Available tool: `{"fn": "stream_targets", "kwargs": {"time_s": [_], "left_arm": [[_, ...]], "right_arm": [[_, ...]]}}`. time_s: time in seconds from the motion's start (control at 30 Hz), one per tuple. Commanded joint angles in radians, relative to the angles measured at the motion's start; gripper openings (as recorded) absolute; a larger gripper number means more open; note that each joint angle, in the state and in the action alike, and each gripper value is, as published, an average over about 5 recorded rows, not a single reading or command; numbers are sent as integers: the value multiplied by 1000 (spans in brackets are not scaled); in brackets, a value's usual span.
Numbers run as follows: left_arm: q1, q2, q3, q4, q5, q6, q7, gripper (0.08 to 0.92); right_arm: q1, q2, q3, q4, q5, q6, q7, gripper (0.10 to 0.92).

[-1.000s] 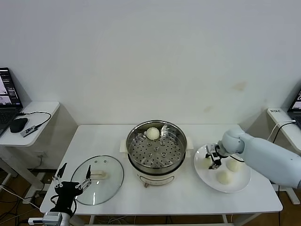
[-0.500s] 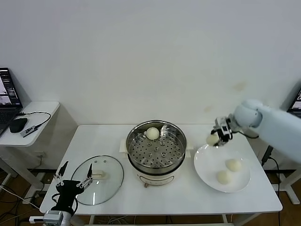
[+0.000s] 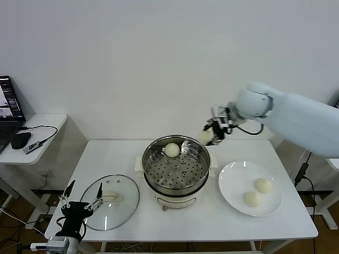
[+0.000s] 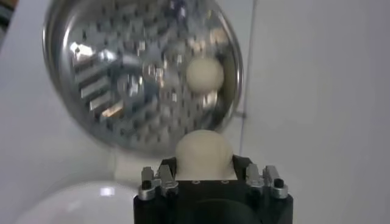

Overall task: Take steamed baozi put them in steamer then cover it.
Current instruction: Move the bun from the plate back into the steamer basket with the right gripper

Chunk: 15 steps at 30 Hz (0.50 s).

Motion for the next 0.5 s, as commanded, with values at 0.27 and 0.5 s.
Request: {"fn": "stream_targets", "kwargs": {"time_s": [0.27, 0.5], "left_arm": [[12, -16, -19, -8, -3, -3, 1, 823], [17, -23, -22, -12, -2, -5, 1, 823]], "right_arm": [[-129, 412, -36, -154, 113, -151, 124, 586], [-188, 486, -21, -237, 68, -175, 139, 585]]}}
